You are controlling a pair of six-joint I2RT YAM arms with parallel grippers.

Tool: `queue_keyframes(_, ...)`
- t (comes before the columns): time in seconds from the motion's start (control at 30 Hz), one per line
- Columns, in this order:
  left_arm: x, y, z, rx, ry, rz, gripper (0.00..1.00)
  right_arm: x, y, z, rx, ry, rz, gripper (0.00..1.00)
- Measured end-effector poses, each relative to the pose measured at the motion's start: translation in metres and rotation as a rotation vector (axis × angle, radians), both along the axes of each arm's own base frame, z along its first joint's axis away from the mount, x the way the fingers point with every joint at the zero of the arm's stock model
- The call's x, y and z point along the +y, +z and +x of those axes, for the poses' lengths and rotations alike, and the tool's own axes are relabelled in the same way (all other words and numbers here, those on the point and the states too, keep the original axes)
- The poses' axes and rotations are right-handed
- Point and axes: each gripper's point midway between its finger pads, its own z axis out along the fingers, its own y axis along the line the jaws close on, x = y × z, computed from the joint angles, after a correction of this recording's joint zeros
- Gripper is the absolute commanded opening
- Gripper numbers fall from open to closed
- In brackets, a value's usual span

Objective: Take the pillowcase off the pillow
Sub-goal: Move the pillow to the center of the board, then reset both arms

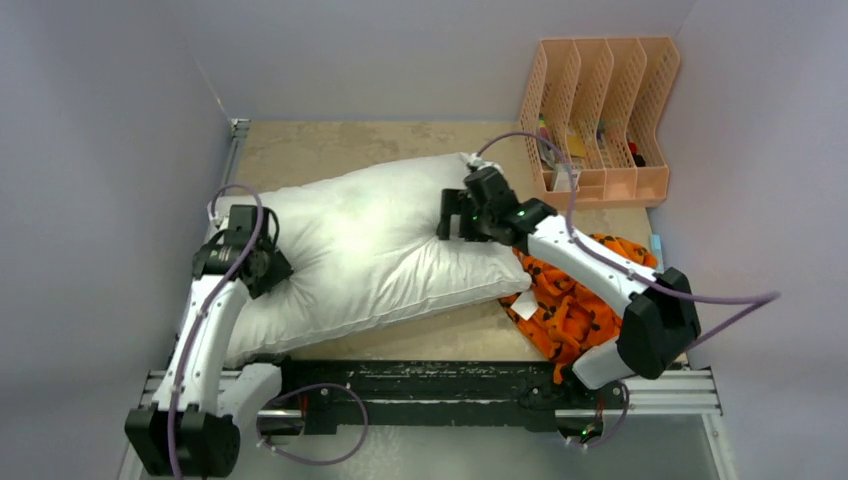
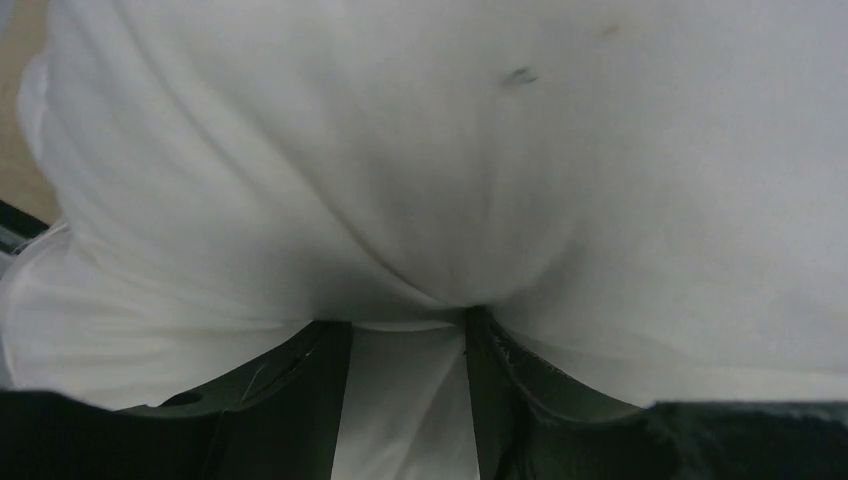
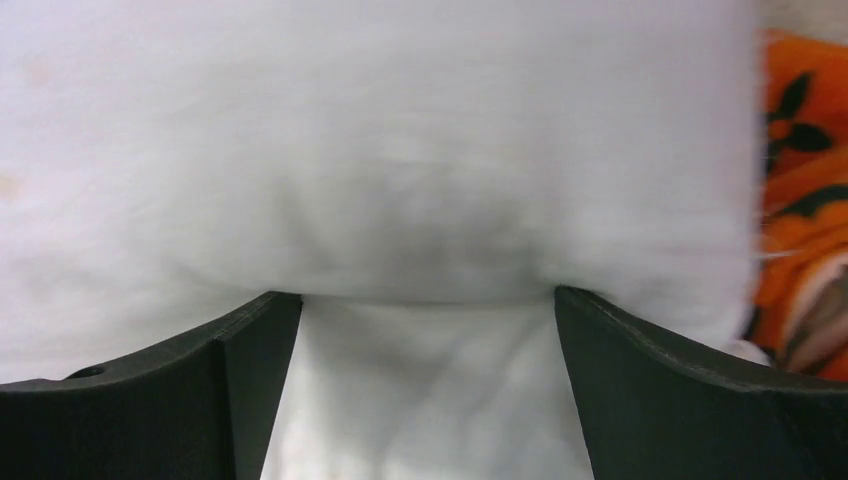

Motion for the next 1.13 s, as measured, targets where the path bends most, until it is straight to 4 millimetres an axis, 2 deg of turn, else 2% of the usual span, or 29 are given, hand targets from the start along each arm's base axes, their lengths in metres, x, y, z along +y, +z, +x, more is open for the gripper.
queue_keyframes(0.03, -0.003, -0.011, 0.01, 0.027, -0.008, -0.013, 0.45, -0.012, 0.005, 0.006, -0.006, -0.03, 0.016, 0.99)
queue_keyframes(0.1, -0.005, -0.019, 0.027, 0.034, -0.013, -0.023, 0.46, -0.024, 0.011, 0.018, -0.017, -0.039, 0.039, 0.99)
queue_keyframes(0.17, -0.006, -0.013, 0.044, 0.015, -0.015, -0.024, 0.51, -0.021, 0.01, 0.023, -0.013, 0.011, 0.066, 0.99)
queue_keyframes(0.23, -0.007, -0.002, 0.072, -0.022, -0.03, -0.025, 0.48, -0.017, 0.009, 0.025, 0.007, 0.053, 0.057, 0.99)
queue_keyframes(0.27, -0.008, 0.002, 0.082, -0.032, -0.036, -0.027, 0.52, -0.017, 0.012, 0.028, 0.009, 0.057, 0.043, 0.99)
queue_keyframes(0.3, -0.009, 0.006, 0.095, -0.044, -0.039, -0.032, 0.63, -0.02, 0.016, 0.031, 0.0, 0.045, 0.026, 0.99)
queue_keyframes(0.37, -0.011, 0.016, 0.114, -0.086, -0.044, -0.04, 0.7, -0.031, 0.032, 0.036, -0.058, 0.004, -0.006, 0.99)
queue_keyframes(0.4, -0.012, 0.023, 0.119, -0.128, -0.038, -0.047, 0.71, -0.04, 0.044, 0.037, -0.101, -0.027, -0.023, 0.99)
queue_keyframes(0.47, -0.013, 0.047, 0.119, -0.218, -0.035, -0.051, 0.73, -0.062, 0.082, 0.032, -0.225, -0.099, -0.019, 0.99)
queue_keyframes(0.5, -0.013, 0.065, 0.115, -0.267, -0.038, -0.048, 0.74, -0.073, 0.107, 0.026, -0.31, -0.125, 0.007, 0.99)
queue_keyframes(0.57, -0.011, 0.105, 0.11, -0.362, -0.034, -0.031, 0.75, -0.096, 0.162, 0.005, -0.485, -0.156, 0.08, 0.99)
queue_keyframes(0.63, 0.0, 0.154, 0.106, -0.451, 0.012, 0.015, 0.76, -0.117, 0.209, -0.019, -0.629, -0.182, 0.153, 0.99)
queue_keyframes(0.7, 0.015, 0.182, 0.102, -0.503, 0.085, 0.066, 0.77, -0.139, 0.248, -0.044, -0.746, -0.221, 0.218, 0.99)
queue_keyframes(0.77, 0.029, 0.19, 0.092, -0.504, 0.153, 0.121, 0.77, -0.159, 0.267, -0.063, -0.804, -0.27, 0.248, 0.99)
queue_keyframes(0.8, 0.033, 0.188, 0.087, -0.491, 0.163, 0.138, 0.78, -0.166, 0.268, -0.068, -0.81, -0.291, 0.247, 0.99)
queue_keyframes(0.87, 0.038, 0.183, 0.076, -0.454, 0.176, 0.165, 0.79, -0.178, 0.258, -0.074, -0.789, -0.333, 0.219, 0.99)
queue_keyframes(1.03, 0.041, 0.183, 0.057, -0.443, 0.163, 0.19, 0.8, -0.193, 0.196, -0.081, -0.644, -0.376, 0.089, 0.99)
queue_keyframes(1.13, 0.042, 0.187, 0.045, -0.475, 0.154, 0.194, 0.81, -0.199, 0.181, -0.086, -0.6, -0.38, 0.047, 0.99)
